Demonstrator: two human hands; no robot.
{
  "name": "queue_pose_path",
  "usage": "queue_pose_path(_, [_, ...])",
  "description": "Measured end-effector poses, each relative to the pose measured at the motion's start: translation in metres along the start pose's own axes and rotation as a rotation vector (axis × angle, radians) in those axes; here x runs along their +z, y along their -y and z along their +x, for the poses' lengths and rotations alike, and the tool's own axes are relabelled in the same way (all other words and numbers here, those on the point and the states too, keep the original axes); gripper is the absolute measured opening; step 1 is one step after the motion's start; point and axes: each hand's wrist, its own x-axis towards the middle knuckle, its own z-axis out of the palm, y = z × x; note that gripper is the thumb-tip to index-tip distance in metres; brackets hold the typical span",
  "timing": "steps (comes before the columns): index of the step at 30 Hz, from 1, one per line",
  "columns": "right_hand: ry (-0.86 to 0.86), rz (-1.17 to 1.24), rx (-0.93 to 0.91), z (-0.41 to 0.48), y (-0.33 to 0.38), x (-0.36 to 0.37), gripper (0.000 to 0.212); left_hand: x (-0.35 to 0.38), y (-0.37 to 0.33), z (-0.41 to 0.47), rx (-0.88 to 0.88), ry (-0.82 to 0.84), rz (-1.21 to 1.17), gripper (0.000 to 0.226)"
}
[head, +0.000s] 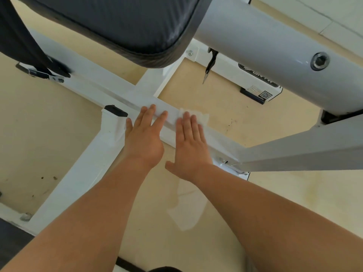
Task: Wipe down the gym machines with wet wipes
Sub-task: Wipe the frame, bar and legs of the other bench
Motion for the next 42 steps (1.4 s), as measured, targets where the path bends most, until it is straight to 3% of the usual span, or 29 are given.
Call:
queue_pose_path(5, [-0.003,-0.074,-0.107,0.0,-0.012,0.001,0.117,-0.001,0.002,0.001,0.004,0.003,-0.001,0.087])
queue_pose_path(11, [-0.055,-0.012,0.172,-0.066,-0.049,0.031,0.118,0.0,0.006,-0.001,-0.002,0.009,0.013,0.084])
queue_pose_path(15, [-0.022,-0.027,0.222,-0.056,-0.04,0.023,0.122,0.001,-0.001,-0.001,0.0,-0.01,-0.066,0.081])
queue_pose_path(20, [0.006,-0.112,-0.015,-0.001,-0.009,0.002,0.126,-0.014,0.008,0.003,0.03,-0.068,-0.132,0.079])
queue_pose_path(24, [-0.005,-0.184,-0.172,0.036,0.019,-0.008,0.128,-0.024,0.046,0.008,-0.158,-0.197,0.031,0.078])
queue_pose_path(28, [-0.051,-0.231,-0.294,0.08,0.048,-0.02,0.133,-0.028,0.071,0.005,-0.351,-0.172,0.039,0.087])
queue_pose_path(32, [-0.063,-0.24,-0.408,0.115,0.079,-0.029,0.136,-0.009,0.073,-0.016,-0.317,-0.112,-0.045,0.087])
queue_pose_path(36, [-0.083,-0.26,-0.434,0.108,0.069,-0.026,0.125,-0.004,0.075,-0.019,-0.355,-0.067,-0.119,0.089])
queue_pose_path(42, [-0.114,-0.26,-0.31,0.036,0.005,0.007,0.113,0.005,0.066,-0.02,-0.411,-0.09,-0.218,0.089])
